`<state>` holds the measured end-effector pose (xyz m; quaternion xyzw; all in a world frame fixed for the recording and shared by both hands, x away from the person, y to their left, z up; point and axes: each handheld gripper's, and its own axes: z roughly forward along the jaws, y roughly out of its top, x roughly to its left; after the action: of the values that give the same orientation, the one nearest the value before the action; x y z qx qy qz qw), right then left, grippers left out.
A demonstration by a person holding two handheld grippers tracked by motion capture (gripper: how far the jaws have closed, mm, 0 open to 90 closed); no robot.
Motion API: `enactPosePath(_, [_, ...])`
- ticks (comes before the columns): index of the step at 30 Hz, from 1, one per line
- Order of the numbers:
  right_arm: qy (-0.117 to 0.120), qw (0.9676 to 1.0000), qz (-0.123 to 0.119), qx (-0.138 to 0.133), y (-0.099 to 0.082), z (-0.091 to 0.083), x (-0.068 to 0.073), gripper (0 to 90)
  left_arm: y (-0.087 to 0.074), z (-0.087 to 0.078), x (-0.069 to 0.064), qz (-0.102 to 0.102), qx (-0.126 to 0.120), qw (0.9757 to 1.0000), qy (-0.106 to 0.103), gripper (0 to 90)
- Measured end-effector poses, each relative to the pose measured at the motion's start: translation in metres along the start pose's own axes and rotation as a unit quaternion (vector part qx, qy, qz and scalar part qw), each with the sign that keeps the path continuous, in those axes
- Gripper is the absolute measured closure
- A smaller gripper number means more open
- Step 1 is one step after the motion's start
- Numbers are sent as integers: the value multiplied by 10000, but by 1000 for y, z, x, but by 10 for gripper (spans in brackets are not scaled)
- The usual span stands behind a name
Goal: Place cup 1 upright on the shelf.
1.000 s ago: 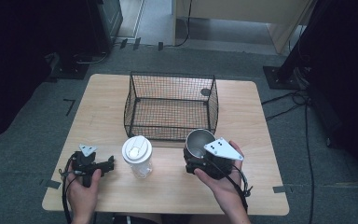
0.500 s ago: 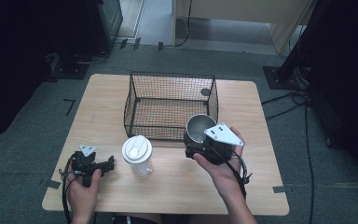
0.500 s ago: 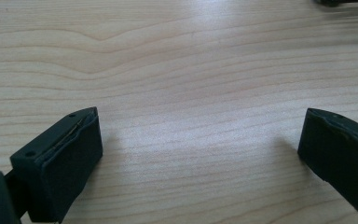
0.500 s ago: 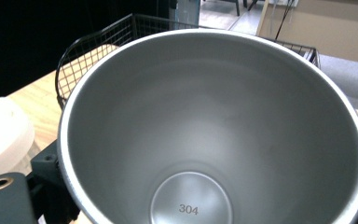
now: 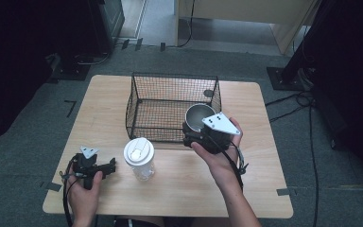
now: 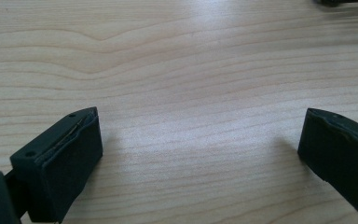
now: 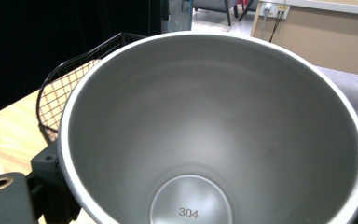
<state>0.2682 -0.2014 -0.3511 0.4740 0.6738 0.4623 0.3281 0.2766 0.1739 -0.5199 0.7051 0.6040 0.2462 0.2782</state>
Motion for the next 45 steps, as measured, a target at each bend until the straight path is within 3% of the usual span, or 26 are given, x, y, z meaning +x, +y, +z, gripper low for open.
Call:
enactPosePath(9, [-152, 9999, 33, -35, 7, 21, -5, 77, 0, 0, 0, 5, 2, 10000, -1, 4])
enactPosePath(21, [-282, 9990, 287, -175, 9, 51, -19, 77, 0, 0, 0, -2, -5, 10000, 1, 4])
enactPosePath(35, [-568, 9979, 316, -70, 5, 94, -24, 77, 0, 0, 0, -1, -15, 10000, -15, 4])
enactPosePath(39, [-587, 9973, 451, -33, 4, 106, -26, 77, 0, 0, 0, 1, -17, 10000, -13, 4])
enactPosePath(45, [-620, 9970, 452, -75, 6, 123, -29, 77, 0, 0, 0, -5, -19, 10000, -15, 4])
